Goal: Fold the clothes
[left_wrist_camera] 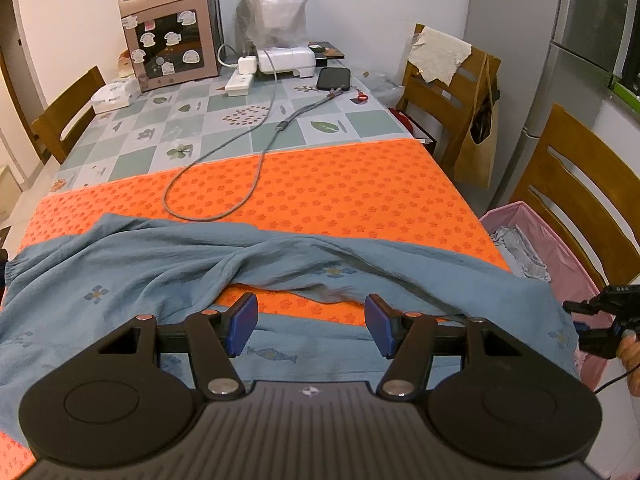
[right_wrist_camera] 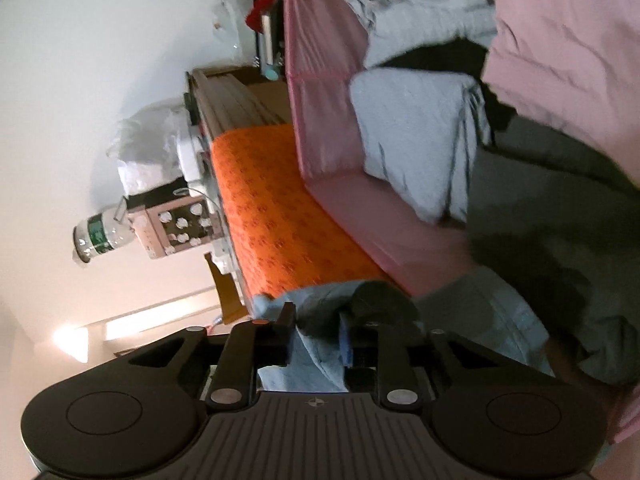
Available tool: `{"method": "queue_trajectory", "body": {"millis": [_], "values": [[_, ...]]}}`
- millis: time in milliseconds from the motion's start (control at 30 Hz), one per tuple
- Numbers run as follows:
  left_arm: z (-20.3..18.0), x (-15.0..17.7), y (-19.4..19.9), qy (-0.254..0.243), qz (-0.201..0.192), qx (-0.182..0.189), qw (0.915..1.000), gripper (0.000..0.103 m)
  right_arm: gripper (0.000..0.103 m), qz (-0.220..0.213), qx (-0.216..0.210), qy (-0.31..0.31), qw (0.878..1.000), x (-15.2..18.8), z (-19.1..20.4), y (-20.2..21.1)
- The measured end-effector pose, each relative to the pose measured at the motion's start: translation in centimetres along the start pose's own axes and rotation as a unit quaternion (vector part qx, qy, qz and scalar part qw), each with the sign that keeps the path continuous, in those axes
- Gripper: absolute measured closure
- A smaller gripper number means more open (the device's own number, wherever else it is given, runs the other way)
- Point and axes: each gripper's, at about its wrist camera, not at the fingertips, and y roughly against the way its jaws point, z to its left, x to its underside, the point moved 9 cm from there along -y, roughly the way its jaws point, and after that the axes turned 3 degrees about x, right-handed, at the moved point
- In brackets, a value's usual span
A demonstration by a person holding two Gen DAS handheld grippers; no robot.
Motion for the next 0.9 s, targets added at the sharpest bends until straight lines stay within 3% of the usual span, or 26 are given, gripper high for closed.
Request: {"method": "queue_trajectory", "body": {"millis": [167,300,367,400,433,667,900], "values": [[0.7,0.2,0.1,0.014,0.002,-0.001,0.9999,0.038,0.065,-0.004,0.007,-0.022,1.000,-0.2,-1.6,-1.0],[1.2,0.3,0.0,0.034,0.008,0.002,0.9994,0.038,0.065,-0.023,-0.006,-0.041,0.999,-1.4,-2.4,-1.6],[1.5,0.1,-0.2,0.038,0.007,0.002,0.9992,0.038,0.077,-0.031,-0.018,-0.049,0.998,-1.9,-2.2,-1.8],[1.7,-0.1,-0.2,0.040,0.006,0.001,0.9992,0.038,0.092,-0.036,-0.022,-0.049,0.998,-2.0,-1.9,-1.8],[1.8,-0.2,-0.3,0.042,0.006,0.001,0.9991,0.038,0.098,-0.041,-0.026,-0.046,0.998,-2.1,-1.4,-1.7],[3.7,-2.3,-1.9,0.031,0.005,0.002,0.9995,0.038,0.100,-0.097,-0.064,0.073,0.991,-0.6,8.5,3.9],[2.8,-7.0,-3.0,-0.021,-0.022,0.053,0.9982,0.038,0.100,-0.135,-0.078,0.227,0.961,4.5,20.8,9.4]]}}
